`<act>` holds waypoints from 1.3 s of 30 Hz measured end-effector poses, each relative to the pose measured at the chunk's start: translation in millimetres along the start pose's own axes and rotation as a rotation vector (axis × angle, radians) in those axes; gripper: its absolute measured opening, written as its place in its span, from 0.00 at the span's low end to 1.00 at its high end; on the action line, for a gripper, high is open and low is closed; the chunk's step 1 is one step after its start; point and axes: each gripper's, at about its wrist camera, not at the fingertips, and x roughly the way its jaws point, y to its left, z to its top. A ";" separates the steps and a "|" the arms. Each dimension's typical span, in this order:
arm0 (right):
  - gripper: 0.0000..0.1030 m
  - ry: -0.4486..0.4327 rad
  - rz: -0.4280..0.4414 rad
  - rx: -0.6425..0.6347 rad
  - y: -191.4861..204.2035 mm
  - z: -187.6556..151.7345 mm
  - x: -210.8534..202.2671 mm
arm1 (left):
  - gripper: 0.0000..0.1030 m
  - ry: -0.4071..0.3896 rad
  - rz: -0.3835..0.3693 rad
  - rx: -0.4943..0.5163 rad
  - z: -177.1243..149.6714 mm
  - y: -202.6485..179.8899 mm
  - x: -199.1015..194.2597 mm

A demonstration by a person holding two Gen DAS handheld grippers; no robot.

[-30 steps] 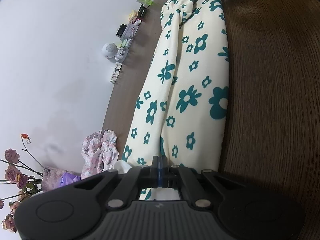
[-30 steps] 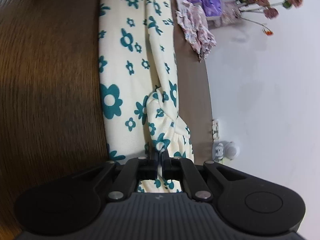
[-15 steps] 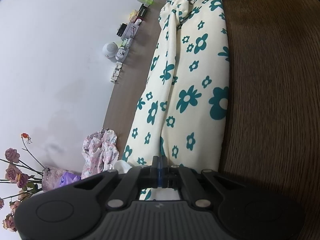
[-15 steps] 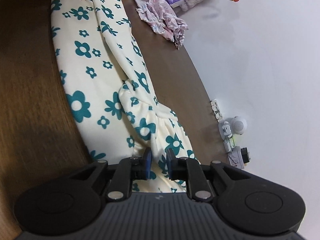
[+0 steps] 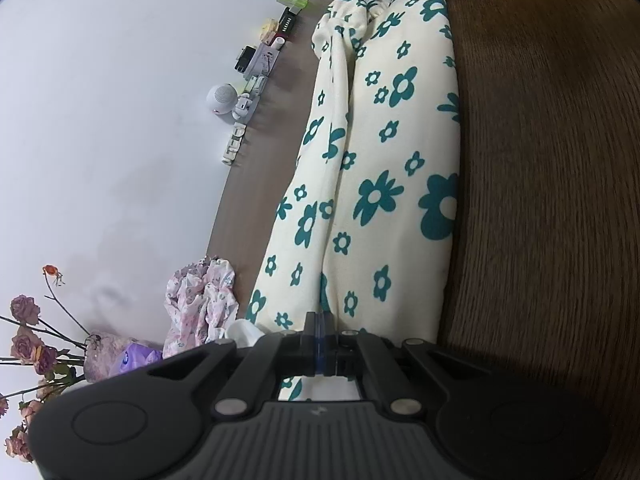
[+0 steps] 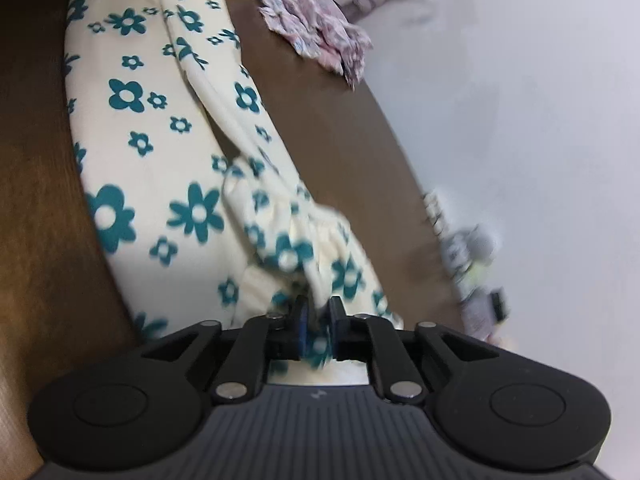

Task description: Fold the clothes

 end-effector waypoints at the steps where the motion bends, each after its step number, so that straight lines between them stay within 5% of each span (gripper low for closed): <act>1: 0.23 0.008 0.018 0.021 -2.9 -3.3 -0.5 | 0.00 0.000 -0.001 -0.001 0.2 0.3 0.1; 6: 0.33 0.033 0.121 0.381 -63.9 -30.0 3.3 | 0.03 0.003 0.003 -0.025 0.5 3.4 -0.3; 11: 0.36 0.029 0.229 0.845 -127.4 -73.8 41.5 | 0.48 0.007 0.038 -0.194 -3.5 31.1 -8.7; 16: 0.36 0.032 0.351 1.123 -157.4 -109.0 87.8 | 0.50 -0.007 -0.005 -0.447 2.9 70.9 -19.6; 23: 0.22 0.003 0.518 1.293 -165.6 -129.1 129.9 | 0.50 -0.069 -0.130 -0.590 41.0 91.9 -6.3; 25: 0.02 0.009 0.541 1.297 -164.1 -130.4 129.9 | 0.50 -0.077 -0.169 -0.620 54.1 95.6 2.4; 32: 0.08 -0.008 0.561 1.269 -160.1 -136.3 108.7 | 0.50 -0.108 -0.280 -0.668 98.3 101.2 36.2; 39: 0.15 -0.061 0.430 1.076 -170.8 -143.3 99.5 | 0.50 -0.060 -0.329 -0.723 102.9 99.7 50.4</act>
